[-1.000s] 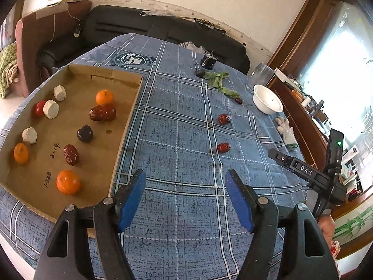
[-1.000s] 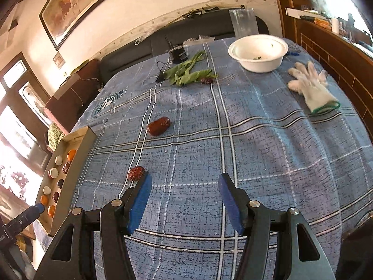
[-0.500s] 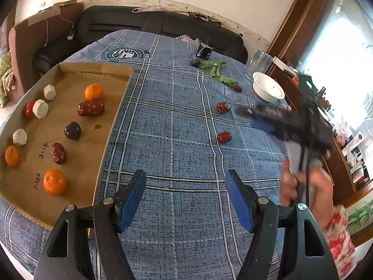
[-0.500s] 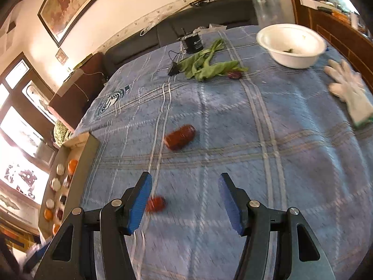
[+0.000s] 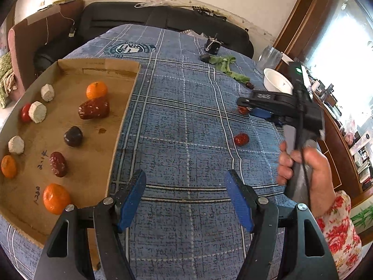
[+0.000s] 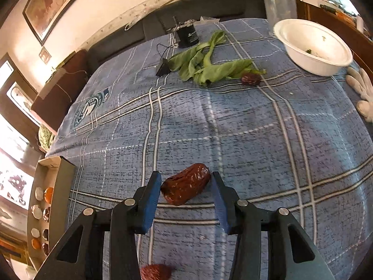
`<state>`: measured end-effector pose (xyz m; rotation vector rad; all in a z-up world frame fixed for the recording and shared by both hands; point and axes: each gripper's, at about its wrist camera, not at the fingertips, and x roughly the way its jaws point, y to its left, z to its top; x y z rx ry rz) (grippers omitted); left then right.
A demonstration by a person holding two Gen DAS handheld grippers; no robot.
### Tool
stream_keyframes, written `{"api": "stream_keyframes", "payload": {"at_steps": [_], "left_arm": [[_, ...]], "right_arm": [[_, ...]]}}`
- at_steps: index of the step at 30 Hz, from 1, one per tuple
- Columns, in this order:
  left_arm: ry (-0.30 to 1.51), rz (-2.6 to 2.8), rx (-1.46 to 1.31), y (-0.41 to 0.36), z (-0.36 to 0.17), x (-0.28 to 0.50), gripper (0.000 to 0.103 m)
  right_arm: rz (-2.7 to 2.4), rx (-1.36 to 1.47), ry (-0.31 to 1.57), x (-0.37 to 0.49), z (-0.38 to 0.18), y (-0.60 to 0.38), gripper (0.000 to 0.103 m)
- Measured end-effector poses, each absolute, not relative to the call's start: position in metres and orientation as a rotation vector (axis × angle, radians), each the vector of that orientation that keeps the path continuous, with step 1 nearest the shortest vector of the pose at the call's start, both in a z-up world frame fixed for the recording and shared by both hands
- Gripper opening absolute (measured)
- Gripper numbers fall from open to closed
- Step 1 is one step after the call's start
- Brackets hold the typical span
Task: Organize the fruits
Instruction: 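Grasp a red date with the left tool while the right tool grasps a large red date, then carry both red dates into the box and open both tools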
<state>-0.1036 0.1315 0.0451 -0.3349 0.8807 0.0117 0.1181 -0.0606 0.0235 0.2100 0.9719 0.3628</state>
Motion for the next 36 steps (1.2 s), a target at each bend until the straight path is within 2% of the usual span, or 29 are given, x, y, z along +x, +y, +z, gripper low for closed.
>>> {"api": "stream_keyframes", "payload": {"at_steps": [12, 14, 16, 17, 28, 29, 30, 31, 36], "left_arm": [[0.920, -0.086, -0.125, 0.062, 0.030, -0.040, 0.069], [0.915, -0.105, -0.076, 0.049, 0.026, -0.026, 0.067], [0.926, -0.113, -0.035, 0.041, 0.019, -0.013, 0.054], [0.932, -0.114, -0.025, 0.038, 0.017, -0.007, 0.052], [0.893, -0.198, -0.013, 0.031, 0.004, 0.012, 0.052], [0.889, -0.206, -0.023, 0.032, 0.004, 0.011, 0.050], [0.884, -0.213, -0.034, 0.033, 0.005, 0.011, 0.036], [0.882, -0.219, -0.045, 0.035, 0.004, 0.010, 0.026], [0.852, -0.249, -0.070, 0.038, 0.007, 0.006, 0.026]], "right_arm": [[0.330, 0.222, 0.916, 0.050, 0.032, -0.144, 0.047], [0.321, 0.195, 0.896, 0.045, 0.034, -0.145, 0.047], [0.321, 0.178, 0.882, 0.043, 0.034, -0.145, 0.047], [0.330, 0.179, 0.884, 0.043, 0.033, -0.146, 0.047], [0.368, 0.186, 0.946, 0.045, 0.016, -0.140, 0.048], [0.365, 0.181, 0.944, 0.044, 0.016, -0.140, 0.048], [0.362, 0.172, 0.943, 0.044, 0.016, -0.138, 0.048], [0.359, 0.165, 0.941, 0.043, 0.016, -0.137, 0.048], [0.334, 0.091, 0.915, 0.037, 0.017, -0.127, 0.047]]}}
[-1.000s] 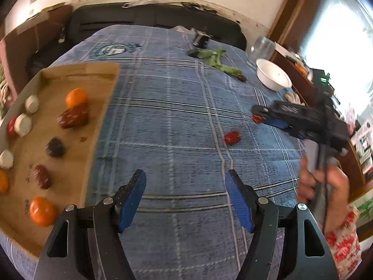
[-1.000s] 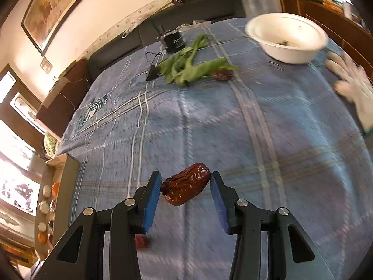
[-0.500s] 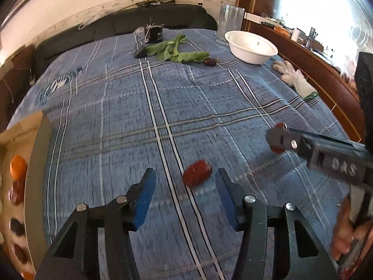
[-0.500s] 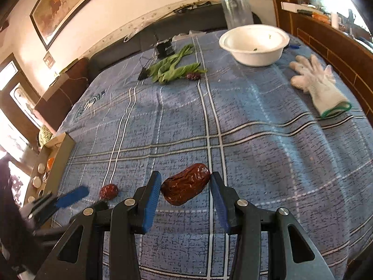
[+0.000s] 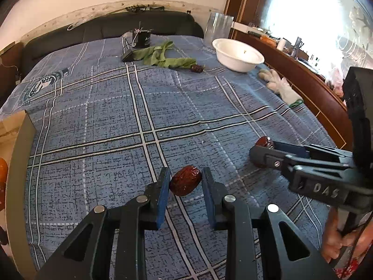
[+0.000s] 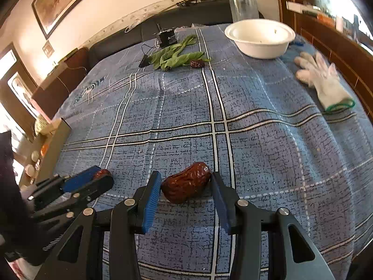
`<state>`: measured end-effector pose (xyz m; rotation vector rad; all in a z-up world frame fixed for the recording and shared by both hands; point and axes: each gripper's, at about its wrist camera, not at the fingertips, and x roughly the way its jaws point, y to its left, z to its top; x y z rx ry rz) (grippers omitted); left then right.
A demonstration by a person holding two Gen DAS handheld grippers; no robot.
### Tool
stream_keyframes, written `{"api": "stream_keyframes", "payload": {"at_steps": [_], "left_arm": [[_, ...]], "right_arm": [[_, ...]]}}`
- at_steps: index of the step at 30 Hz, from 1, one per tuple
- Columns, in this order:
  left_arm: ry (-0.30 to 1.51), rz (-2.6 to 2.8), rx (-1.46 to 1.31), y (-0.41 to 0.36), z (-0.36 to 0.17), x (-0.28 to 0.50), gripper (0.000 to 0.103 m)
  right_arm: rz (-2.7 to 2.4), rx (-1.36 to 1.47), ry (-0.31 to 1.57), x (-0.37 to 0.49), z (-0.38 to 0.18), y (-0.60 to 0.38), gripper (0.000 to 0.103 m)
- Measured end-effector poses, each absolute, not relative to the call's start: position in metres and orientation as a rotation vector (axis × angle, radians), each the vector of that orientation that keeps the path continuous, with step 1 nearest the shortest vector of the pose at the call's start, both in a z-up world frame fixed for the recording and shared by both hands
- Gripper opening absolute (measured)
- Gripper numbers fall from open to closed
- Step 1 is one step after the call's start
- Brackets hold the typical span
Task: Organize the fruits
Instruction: 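Carry both red dates into the box and open both tools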
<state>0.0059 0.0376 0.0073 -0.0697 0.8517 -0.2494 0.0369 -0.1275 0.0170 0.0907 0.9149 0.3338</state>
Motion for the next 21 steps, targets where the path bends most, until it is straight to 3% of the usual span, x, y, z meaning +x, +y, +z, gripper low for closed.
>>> {"api": "stream_keyframes", "payload": {"at_steps": [14, 21], "left_arm": [[0.812, -0.191, -0.096, 0.047, 0.014, -0.007, 0.026], [0.756, -0.113, -0.124, 0.076, 0.046, -0.069, 0.026]], "right_arm": [[0.341, 0.116, 0.844, 0.030, 0.024, -0.128, 0.047], [0.374, 0.108, 0.811, 0.020, 0.036, -0.115, 0.047]]}}
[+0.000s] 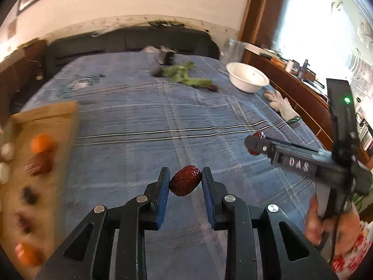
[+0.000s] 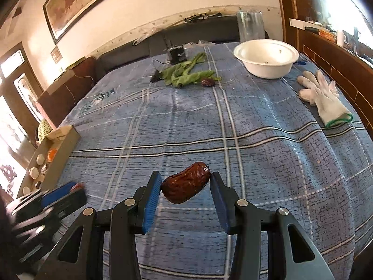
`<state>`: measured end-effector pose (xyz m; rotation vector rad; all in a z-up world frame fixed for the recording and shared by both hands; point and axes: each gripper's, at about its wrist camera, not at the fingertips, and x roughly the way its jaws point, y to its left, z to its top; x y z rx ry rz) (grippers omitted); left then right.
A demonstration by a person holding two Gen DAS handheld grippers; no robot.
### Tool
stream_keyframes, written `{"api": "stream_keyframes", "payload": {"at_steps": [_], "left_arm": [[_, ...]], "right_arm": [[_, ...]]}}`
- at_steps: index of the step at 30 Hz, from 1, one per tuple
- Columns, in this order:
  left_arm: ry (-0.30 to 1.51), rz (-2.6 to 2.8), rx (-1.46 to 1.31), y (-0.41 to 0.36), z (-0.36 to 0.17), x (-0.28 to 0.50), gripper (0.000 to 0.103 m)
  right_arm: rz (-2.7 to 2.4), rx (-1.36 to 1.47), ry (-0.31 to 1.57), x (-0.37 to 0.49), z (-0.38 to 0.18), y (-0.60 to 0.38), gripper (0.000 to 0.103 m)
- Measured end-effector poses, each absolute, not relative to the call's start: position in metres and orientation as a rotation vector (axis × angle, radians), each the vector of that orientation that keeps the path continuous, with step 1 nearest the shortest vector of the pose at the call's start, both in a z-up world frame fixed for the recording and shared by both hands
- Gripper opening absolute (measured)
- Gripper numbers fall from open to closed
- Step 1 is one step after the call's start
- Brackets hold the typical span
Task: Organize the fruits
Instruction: 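Carry both red dates into the box and open both tools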
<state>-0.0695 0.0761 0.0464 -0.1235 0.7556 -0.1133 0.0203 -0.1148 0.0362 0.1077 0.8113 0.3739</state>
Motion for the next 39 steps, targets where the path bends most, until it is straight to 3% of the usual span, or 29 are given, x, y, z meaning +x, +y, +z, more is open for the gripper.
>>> {"api": "stream_keyframes", "payload": {"at_steps": [7, 16, 30, 35, 39], "left_arm": [[0.707, 0.122, -0.273, 0.182, 0.065, -0.139, 0.027], [0.720, 0.419, -0.389, 0.282, 0.046, -0.186, 0.027], [0.727, 0.408, -0.440, 0.295, 0.025, -0.187, 0.027], [0.703, 0.417, -0.476, 0.299, 0.032, -0.199, 0.043], [0.689, 0.431, -0.482, 0.297, 0.039, -0.205, 0.047]], "right_arm": [[0.542, 0.054, 0.796, -0.019, 0.061, -0.045, 0.047], [0.804, -0.075, 0.816, -0.064, 0.076, 0.082, 0.048], [0.858, -0.336, 0.837, -0.092, 0.034, 0.179, 0.048], [0.859, -0.311, 0.849, -0.088, 0.030, 0.179, 0.049], [0.855, -0.294, 0.814, -0.092, 0.041, 0.173, 0.059]]}}
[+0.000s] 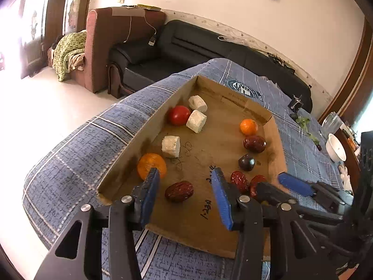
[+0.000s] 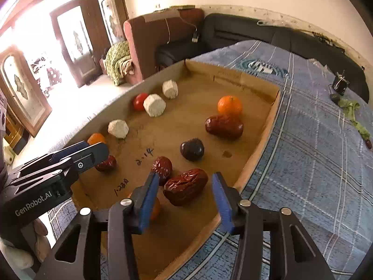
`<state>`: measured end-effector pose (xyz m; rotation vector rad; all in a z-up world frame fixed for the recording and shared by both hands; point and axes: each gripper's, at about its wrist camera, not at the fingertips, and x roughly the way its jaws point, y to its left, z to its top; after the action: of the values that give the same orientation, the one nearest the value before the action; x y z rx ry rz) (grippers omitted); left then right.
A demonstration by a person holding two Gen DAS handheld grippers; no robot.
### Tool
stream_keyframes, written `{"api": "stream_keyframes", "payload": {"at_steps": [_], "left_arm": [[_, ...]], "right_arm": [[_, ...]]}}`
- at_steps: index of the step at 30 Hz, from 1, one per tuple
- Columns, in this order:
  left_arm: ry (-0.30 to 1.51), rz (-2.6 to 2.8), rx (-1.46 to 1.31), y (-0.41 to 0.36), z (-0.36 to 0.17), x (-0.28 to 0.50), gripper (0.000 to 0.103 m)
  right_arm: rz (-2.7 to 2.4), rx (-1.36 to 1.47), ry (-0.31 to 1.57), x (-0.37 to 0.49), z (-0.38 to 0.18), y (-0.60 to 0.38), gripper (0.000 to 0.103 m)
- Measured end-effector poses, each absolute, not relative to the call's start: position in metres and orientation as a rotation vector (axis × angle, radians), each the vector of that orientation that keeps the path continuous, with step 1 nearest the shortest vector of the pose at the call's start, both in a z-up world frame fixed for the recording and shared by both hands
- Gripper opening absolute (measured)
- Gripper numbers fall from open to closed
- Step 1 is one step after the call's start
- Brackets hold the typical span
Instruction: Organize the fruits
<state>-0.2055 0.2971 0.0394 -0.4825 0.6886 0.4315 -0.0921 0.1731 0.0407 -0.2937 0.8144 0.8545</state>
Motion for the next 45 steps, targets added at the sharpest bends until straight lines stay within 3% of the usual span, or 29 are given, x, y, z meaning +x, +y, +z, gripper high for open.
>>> {"api": "stream_keyframes", "payload": {"at_steps": [4, 11, 24, 45], "left_arm": [[0.672, 0.437, -0.442, 0.284, 0.050, -0.212, 0.054], [0.645, 0.420, -0.328, 0.234, 0.066, -0.212, 0.074], [0.691, 0.360, -0.168, 0.160, 0.068, -0.195, 0.077], [0.707, 0.375, -0.153, 0.152, 0.065, -0.195, 0.080]], "right_arm": [[0.829, -0.237, 0.764, -0.096, 0.059, 0.148, 0.069], [0.687, -0.080, 0.769, -0.100, 0.063, 0.073, 0.072], [0.540, 0.006, 0.768, -0.116, 0.052, 0.006, 0.076], [0.497, -0.036, 0.745, -0.124, 0.048, -0.004, 0.081]]}}
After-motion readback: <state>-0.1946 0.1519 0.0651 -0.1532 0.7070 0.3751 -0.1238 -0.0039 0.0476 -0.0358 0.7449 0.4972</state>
